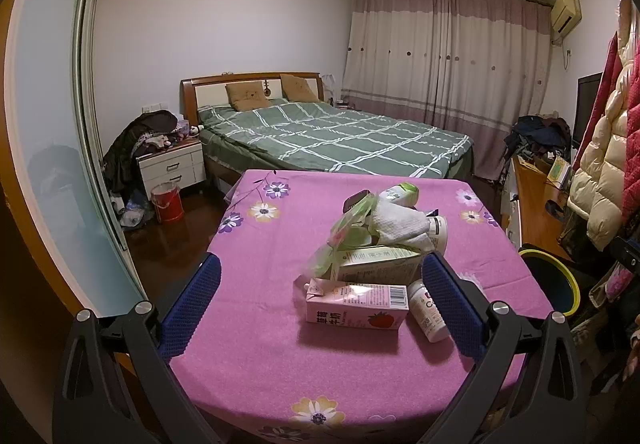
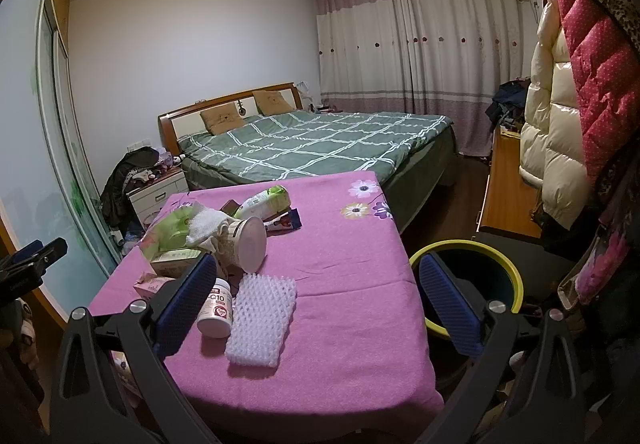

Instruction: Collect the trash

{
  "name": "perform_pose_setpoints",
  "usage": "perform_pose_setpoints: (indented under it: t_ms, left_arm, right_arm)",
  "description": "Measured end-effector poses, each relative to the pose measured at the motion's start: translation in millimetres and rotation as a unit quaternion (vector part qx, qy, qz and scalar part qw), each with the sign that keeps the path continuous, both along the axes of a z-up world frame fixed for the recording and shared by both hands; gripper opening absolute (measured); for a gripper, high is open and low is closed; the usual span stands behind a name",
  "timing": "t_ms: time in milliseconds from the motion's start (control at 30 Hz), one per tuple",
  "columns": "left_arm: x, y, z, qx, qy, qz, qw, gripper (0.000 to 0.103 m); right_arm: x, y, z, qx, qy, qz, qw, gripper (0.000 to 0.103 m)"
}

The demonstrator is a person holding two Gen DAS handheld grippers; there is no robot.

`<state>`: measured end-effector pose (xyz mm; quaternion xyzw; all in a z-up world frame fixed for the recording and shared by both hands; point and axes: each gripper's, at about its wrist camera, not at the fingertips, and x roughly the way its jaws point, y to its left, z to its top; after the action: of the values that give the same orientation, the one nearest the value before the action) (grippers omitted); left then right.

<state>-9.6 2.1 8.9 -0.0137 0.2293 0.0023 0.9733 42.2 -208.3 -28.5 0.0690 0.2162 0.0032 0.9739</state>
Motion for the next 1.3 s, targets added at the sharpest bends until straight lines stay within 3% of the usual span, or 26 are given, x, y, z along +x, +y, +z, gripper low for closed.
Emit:
perform_pose_setpoints:
  t_ms: [1300]
  left_arm:
    - [12, -7, -14, 0.001, 0.016, -0.01, 0.9998, 0.099]
  right_arm:
    - [6, -1, -6, 0.004, 0.009, -0.001, 1.0, 0.097]
